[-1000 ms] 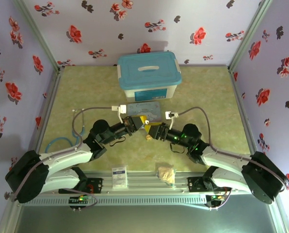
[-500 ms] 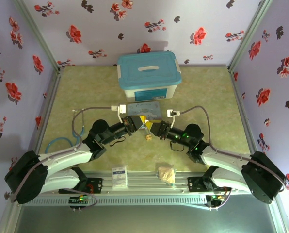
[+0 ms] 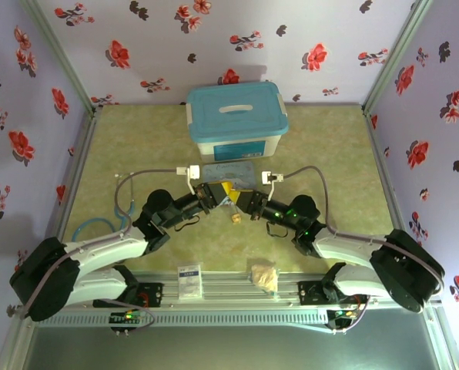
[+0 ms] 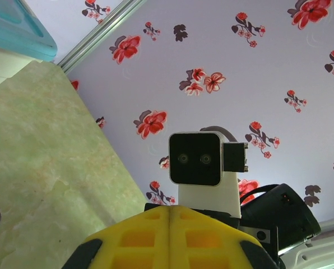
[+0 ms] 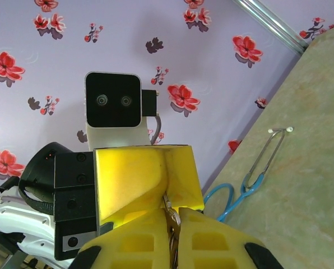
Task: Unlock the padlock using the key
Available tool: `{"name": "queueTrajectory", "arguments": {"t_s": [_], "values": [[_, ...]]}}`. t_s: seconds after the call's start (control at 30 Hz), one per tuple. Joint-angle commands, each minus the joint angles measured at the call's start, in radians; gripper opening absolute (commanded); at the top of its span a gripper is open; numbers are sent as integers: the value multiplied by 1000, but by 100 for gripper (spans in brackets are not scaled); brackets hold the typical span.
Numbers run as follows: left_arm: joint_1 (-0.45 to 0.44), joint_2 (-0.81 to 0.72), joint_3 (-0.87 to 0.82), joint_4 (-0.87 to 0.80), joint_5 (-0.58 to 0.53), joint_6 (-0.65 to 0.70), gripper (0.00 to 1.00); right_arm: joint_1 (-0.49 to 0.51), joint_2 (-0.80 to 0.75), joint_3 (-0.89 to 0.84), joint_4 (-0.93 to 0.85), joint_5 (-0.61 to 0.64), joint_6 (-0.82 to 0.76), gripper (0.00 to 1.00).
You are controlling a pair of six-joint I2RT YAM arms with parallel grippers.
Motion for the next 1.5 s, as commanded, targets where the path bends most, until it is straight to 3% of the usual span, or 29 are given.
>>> {"name": "queueTrajectory", "arguments": {"t_s": [0.0, 0.07, 0.37, 0.73, 1.03, 1.1, 1.17, 1.2, 1.3, 1.47], "values": [[5, -7, -4, 48, 10, -8, 0, -9, -6, 15, 39, 5, 1, 10], [7, -12, -9, 50, 7, -10, 0, -12, -10, 9, 30, 14, -1, 17], [10, -17, -15, 58, 1, -12, 0, -13, 2, 6, 49, 21, 6, 21], [18, -18, -37, 79, -10, -23, 0, -14, 37, -6, 107, 28, 20, 0], [38, -45, -75, 69, -52, -31, 1, -15, 44, -28, 105, 47, 21, 0], [46, -56, -72, 31, -56, -34, 40, -15, 29, -27, 64, 53, 6, 0], [49, -70, -67, -2, -56, -11, 29, -15, 0, -20, -24, 59, -24, 0], [50, -78, -66, -18, -56, -2, 29, -15, -13, -18, -58, 61, -38, 0], [53, -113, -46, -157, -93, 22, 50, -15, -73, -7, -214, 90, -94, 0], [45, -120, 30, -555, -200, 58, 52, -20, -195, 54, -657, 226, -220, 0]]}}
